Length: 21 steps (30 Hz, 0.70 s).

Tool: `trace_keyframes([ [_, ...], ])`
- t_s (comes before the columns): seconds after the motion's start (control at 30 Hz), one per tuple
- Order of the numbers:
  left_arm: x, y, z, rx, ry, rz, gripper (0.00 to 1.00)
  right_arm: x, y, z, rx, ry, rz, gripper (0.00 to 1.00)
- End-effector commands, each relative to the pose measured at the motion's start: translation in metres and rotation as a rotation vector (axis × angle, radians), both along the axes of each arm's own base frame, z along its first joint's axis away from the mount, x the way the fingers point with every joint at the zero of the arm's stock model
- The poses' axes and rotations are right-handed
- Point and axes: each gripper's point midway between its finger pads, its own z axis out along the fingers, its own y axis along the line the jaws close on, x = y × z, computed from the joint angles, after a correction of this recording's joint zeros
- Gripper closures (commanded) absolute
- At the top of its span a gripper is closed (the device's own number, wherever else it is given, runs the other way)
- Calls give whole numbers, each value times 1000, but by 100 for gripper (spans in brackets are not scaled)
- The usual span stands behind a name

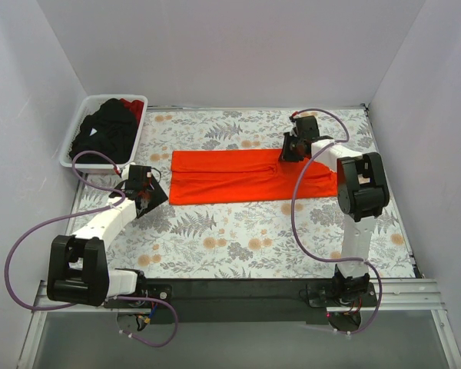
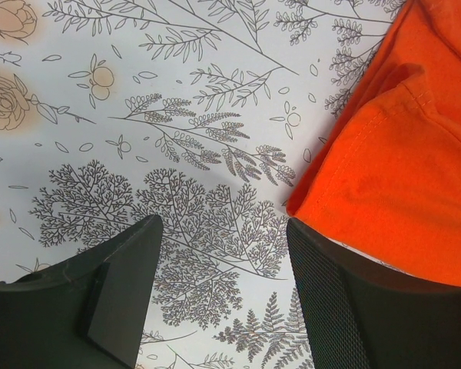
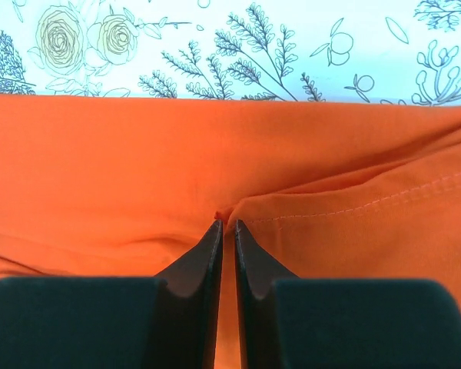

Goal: Fold and stack the t-shirts
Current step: Fold the tshirt

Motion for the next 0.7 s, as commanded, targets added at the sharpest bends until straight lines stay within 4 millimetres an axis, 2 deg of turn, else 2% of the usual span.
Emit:
trace_keyframes([
  [0.0,13,-1,13,5,-49,-16,35,11,9,15,31,-31,24,83],
  [0.1,15,-5,14,-9,-59,-32,35,4,9,30,44,-41,32,82],
  [0.13,16,-9,14,-26,-60,-50,35,2,9,47,54,-71,36,82],
  [0.2,21,-13,18,-40,-79,-63,35,-9,5,53,61,-72,34,80],
  [0.23,24,-15,20,-45,-81,-68,35,-12,3,71,67,-105,30,77],
  [0.27,27,-17,24,-47,-91,-76,35,-16,-4,74,68,-108,16,74],
  [0.3,38,-20,36,-46,-119,-90,35,-28,-10,65,66,-80,-4,69],
  [0.33,44,-24,42,-45,-134,-107,35,-33,-16,77,78,-100,-19,67],
  [0.37,49,-32,41,-42,-124,-137,35,-38,-27,75,80,-89,-46,67],
  [0.4,65,-39,57,-29,-160,-183,35,-51,-34,62,76,-55,-74,67],
  [0.43,72,-46,59,-28,-163,-216,34,-57,-41,68,77,-69,-91,67],
  [0.47,80,-59,47,-33,-130,-262,33,-61,-51,66,71,-69,-118,67],
  [0.5,88,-66,45,-35,-120,-287,33,-66,-55,64,66,-64,-132,67],
  [0.53,108,-74,61,-23,-161,-322,33,-78,-61,58,66,-45,-152,67],
  [0.57,116,-84,58,-14,-151,-346,33,-81,-70,56,67,-39,-180,66],
  [0.6,125,-85,41,19,-112,-351,33,-86,-74,53,74,-33,-193,64],
  [0.63,145,-91,54,44,-149,-375,33,-95,-78,48,82,-19,-215,63],
  [0.67,153,-97,51,56,-145,-390,33,-98,-87,44,82,-13,-240,62],
])
